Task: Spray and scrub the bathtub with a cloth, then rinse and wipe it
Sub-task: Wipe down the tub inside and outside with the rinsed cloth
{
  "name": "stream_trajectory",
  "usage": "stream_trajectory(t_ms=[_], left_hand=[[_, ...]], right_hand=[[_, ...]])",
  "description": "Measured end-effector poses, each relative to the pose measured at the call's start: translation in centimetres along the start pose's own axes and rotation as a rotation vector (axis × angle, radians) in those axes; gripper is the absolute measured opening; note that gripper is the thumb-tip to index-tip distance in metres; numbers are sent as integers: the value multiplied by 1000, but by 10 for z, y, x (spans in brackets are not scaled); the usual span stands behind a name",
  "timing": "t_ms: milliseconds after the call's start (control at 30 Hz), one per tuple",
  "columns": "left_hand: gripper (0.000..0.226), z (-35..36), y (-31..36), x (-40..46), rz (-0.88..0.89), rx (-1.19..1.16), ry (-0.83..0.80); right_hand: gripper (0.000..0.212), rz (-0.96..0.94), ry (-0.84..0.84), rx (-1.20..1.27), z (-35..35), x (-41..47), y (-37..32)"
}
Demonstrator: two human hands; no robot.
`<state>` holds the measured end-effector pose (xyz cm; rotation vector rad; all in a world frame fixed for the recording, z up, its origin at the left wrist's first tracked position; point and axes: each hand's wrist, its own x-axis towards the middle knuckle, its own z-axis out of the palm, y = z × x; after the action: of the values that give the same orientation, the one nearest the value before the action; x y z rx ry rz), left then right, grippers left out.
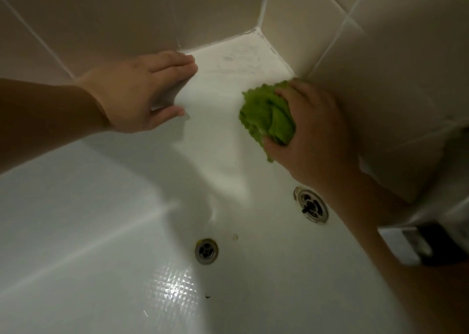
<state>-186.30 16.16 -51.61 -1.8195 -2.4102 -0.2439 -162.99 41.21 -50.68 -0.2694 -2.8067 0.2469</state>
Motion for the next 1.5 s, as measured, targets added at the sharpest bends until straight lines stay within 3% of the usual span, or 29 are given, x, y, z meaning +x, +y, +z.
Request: stream_trajectory(t_ms=[167,367,667,933,1167,1367,1500], left_hand=[[91,2,10,26,-12,-30,-12],[108,4,29,53,-30,-16,-50],[109,12,50,70,17,134,-82],[105,27,64,72,-78,133,-29],[106,27,97,69,-129,211,47],[103,40,125,68,-211,194,99],[107,50,140,72,-245,160,140]], right_hand=[[82,16,20,56,15,39,-9],[77,-56,43,2,-7,-25,11],[75,-75,-23,58,-1,19,4],[61,-78,106,29,-24,-74,18],[64,-51,65,-17,-15,-38,12],[66,16,-25,73,-49,-129,22],[60,-20,1,-6,-49,-117,20]])
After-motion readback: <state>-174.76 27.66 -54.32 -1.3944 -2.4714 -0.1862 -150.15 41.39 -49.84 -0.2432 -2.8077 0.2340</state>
